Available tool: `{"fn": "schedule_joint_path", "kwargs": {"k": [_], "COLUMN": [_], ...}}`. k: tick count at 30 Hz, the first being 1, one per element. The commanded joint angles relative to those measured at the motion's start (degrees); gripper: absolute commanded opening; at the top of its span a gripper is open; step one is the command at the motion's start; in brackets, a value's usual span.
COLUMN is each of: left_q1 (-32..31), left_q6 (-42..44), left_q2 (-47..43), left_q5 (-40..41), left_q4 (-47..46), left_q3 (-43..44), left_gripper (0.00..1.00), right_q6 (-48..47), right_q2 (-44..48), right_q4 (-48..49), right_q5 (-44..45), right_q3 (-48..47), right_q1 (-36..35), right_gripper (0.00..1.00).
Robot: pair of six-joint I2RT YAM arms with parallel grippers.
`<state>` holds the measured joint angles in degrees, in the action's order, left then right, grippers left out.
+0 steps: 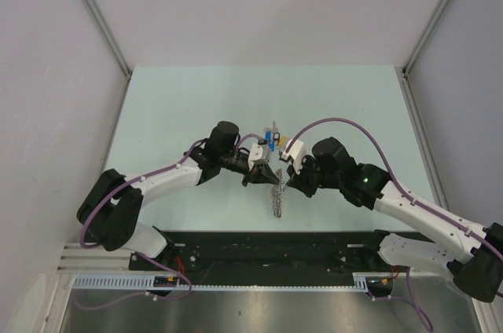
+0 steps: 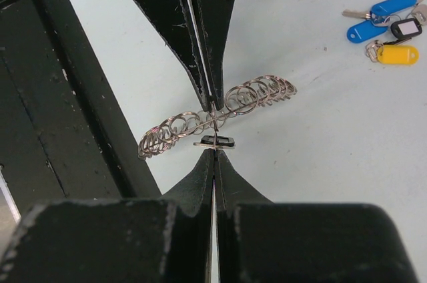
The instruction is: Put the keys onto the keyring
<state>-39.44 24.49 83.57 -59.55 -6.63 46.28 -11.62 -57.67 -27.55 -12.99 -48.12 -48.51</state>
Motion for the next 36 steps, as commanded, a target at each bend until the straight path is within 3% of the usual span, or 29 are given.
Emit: {"fn": "schedule_joint_path", "kwargs": {"k": [1, 36], "left_q1": [-0.3, -0.4], "left_q6": [1.9, 1.9], "left_q2": [-0.8, -0.5], "left_q5": [-0.2, -0.7], "left_q4": [0.0, 0.1], "left_q3": [2.1, 2.2], "left_gripper": [0.0, 0.01], "right_q6": [1.0, 0.9], "right_q2": [1.0, -1.2], "right_q4": [-0.1, 2.3], "right_q5": [-0.5, -3.8], "right_q3": [-0.9, -1.0], "right_q1": [0.3, 1.8], "right_gripper": [0.0, 0.0]}}
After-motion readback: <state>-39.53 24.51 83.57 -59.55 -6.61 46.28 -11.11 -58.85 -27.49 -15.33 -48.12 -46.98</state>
